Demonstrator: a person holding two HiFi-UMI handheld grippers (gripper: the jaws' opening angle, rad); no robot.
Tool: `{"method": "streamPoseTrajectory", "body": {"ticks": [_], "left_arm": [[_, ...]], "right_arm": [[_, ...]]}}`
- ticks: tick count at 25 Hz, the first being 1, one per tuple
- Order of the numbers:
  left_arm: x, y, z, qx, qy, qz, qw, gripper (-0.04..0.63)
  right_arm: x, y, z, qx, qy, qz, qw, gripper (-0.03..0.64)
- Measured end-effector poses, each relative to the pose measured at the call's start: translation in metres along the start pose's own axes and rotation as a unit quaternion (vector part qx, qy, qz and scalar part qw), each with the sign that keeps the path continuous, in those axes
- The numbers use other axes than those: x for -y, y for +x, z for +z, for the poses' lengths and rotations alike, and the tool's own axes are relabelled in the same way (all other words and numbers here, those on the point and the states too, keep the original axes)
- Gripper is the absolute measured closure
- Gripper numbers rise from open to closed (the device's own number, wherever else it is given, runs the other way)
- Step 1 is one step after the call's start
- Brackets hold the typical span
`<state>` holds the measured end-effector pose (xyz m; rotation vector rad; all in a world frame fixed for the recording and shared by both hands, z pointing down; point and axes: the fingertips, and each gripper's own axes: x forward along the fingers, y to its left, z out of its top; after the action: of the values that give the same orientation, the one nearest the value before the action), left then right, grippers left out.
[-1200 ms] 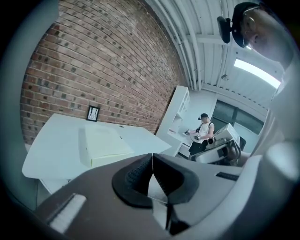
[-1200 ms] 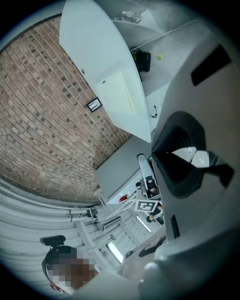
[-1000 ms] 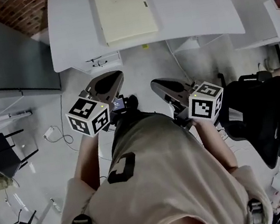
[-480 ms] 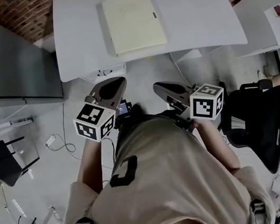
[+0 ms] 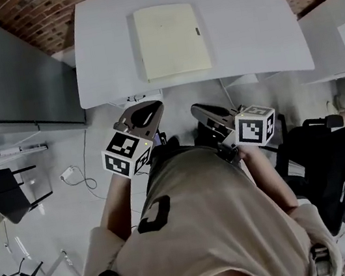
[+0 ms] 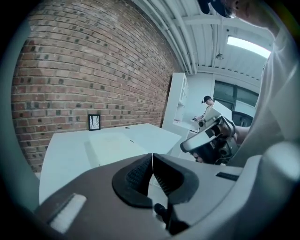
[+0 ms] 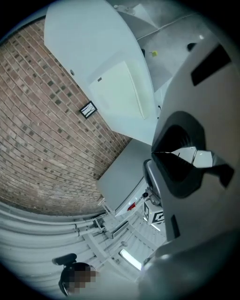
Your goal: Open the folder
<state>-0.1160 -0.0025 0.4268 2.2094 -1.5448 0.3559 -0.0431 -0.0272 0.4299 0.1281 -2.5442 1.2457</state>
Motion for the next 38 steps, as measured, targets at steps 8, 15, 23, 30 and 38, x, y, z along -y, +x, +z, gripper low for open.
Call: {"method": "streamPoseTrajectory", "body": {"ticks": [8,15,23,30,38], "left_arm": [[0.009,0.067,0.033,-0.025,0.024,0.027,0.9991,0.591],[0.013,0.120,0.045,-0.067,0.047,0.063,0.9947,0.591],[0.014,0.160,0.045,-0.090,0.021,0.110,0.9896,0.591],[0.014,0.175,0.039,-0.124,0.034,0.147,0.9807,0.589],[-0.008,0.187,0.031,-0.173,0.070,0.164,0.9688,0.580]], "right_arm": [[0.057,-0.031,0.058,0.019,0.032,0.020,0.999,0.612],[0.097,-0.059,0.090,0.012,0.044,0.039,0.998,0.612],[0.133,-0.078,0.104,-0.001,0.091,0.093,0.991,0.612],[0.141,-0.085,0.105,-0.028,0.112,0.130,0.985,0.612],[0.148,-0.074,0.094,-0.063,0.144,0.145,0.977,0.612]]}}
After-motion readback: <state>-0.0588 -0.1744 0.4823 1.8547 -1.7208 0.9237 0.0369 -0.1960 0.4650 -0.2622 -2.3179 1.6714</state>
